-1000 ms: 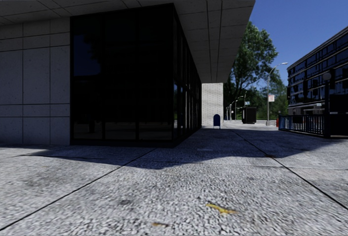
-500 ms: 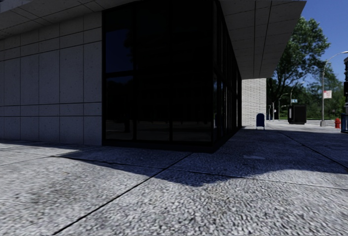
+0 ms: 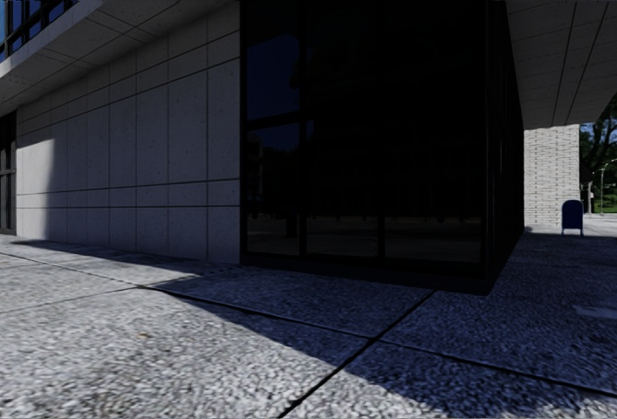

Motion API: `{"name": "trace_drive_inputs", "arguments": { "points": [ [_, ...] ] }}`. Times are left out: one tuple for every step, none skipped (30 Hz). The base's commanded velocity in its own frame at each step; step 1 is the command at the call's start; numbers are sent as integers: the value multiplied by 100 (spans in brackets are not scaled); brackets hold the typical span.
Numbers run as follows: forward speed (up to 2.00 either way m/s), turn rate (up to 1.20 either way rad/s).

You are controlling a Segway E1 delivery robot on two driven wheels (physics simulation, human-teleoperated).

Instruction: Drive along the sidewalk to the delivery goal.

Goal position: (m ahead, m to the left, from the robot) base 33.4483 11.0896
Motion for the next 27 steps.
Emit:
{"name": "trace_drive_inputs", "arguments": {
  "points": [
    [200,53],
    [200,53],
    [200,54],
    [200,54],
    [200,55],
    [200,57],
    [200,57],
    [200,58],
    [200,59],
    [200,59],
    [200,59],
    [200,59],
    [200,59],
    [200,59],
    [200,59],
    [200,59],
    [200,59],
    [200,59],
    [200,59],
    [200,59],
    [200,59],
    [200,59],
    [200,59],
    [200,59],
    [200,59],
    [200,59],
    [200,59]
  ]
}}
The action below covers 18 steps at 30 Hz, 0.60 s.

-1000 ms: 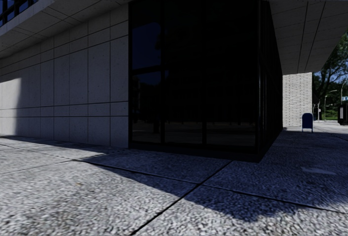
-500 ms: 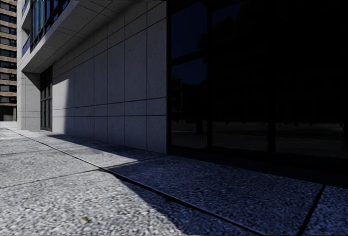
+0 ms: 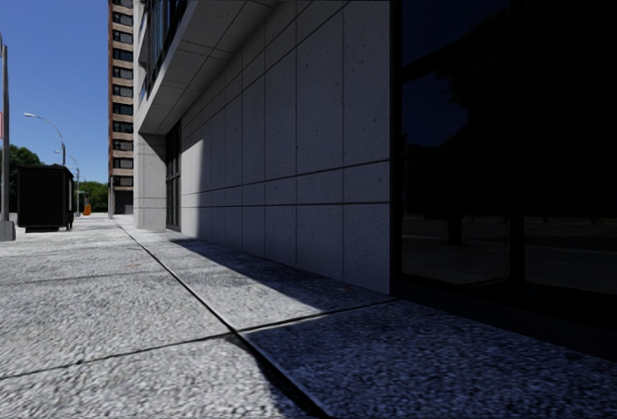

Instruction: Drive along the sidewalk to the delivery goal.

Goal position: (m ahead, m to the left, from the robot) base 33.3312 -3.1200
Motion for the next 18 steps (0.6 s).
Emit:
{"name": "trace_drive_inputs", "arguments": {
  "points": [
    [200,59],
    [200,59],
    [200,59],
    [200,59],
    [200,59],
    [200,59],
    [200,59],
    [200,59],
    [200,59],
    [200,59],
    [200,59],
    [200,59],
    [200,59],
    [200,59],
    [200,59],
    [200,59],
    [200,59],
    [200,59]
  ]
}}
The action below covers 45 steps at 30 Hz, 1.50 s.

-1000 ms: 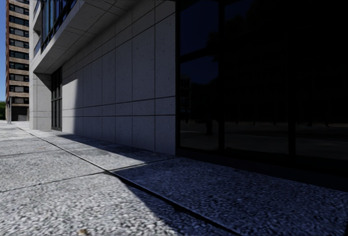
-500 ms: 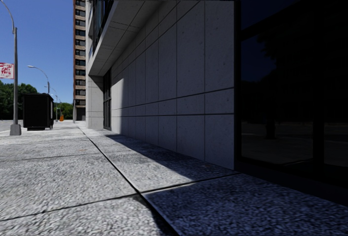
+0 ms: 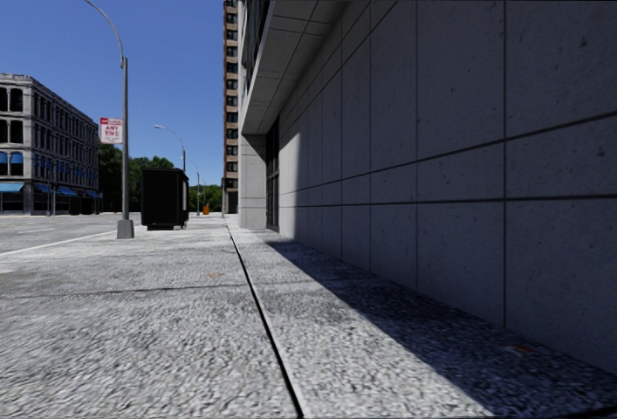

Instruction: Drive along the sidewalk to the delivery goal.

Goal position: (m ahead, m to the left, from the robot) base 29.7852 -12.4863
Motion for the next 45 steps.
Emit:
{"name": "trace_drive_inputs", "arguments": {
  "points": [
    [200,59],
    [200,59],
    [200,59],
    [200,59],
    [200,59],
    [200,59],
    [200,59],
    [200,55],
    [200,40],
    [200,0],
    [200,0],
    [200,0],
    [200,0],
    [200,0],
    [200,0],
    [200,0],
    [200,0],
    [200,0],
    [200,0],
    [200,0],
    [200,0],
    [200,0],
    [200,0],
    [200,1],
    [200,13],
    [200,13],
    [200,23],
    [200,31],
    [200,33],
    [200,34],
    [200,34],
    [200,35],
    [200,36],
    [200,36],
    [200,36],
    [200,36],
    [200,36],
    [200,37],
    [200,37],
    [200,37],
    [200,37],
    [200,37],
    [200,37],
    [200,21],
    [200,21]
  ]
}}
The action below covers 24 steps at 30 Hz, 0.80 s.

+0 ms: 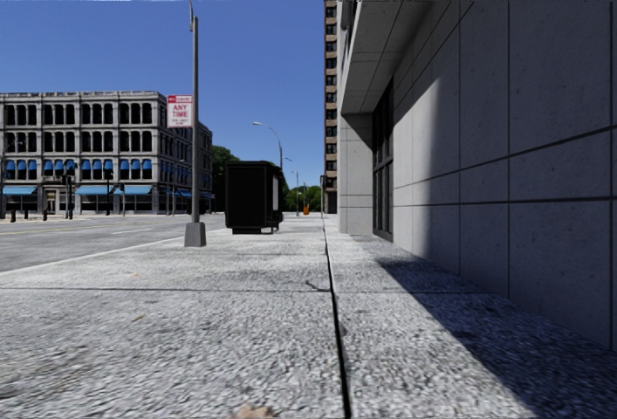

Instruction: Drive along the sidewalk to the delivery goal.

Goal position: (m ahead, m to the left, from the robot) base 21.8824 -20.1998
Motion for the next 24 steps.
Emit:
{"name": "trace_drive_inputs", "arguments": {
  "points": [
    [200,8],
    [200,0],
    [200,0],
    [200,0],
    [200,0],
    [200,0],
    [200,0],
    [200,0],
    [200,0],
    [200,0],
    [200,0],
    [200,0],
    [200,0],
    [200,0],
    [200,0],
    [200,0],
    [200,0],
    [200,0],
    [200,0],
    [200,0],
    [200,0],
    [200,0],
    [200,0],
    [200,0]
  ]
}}
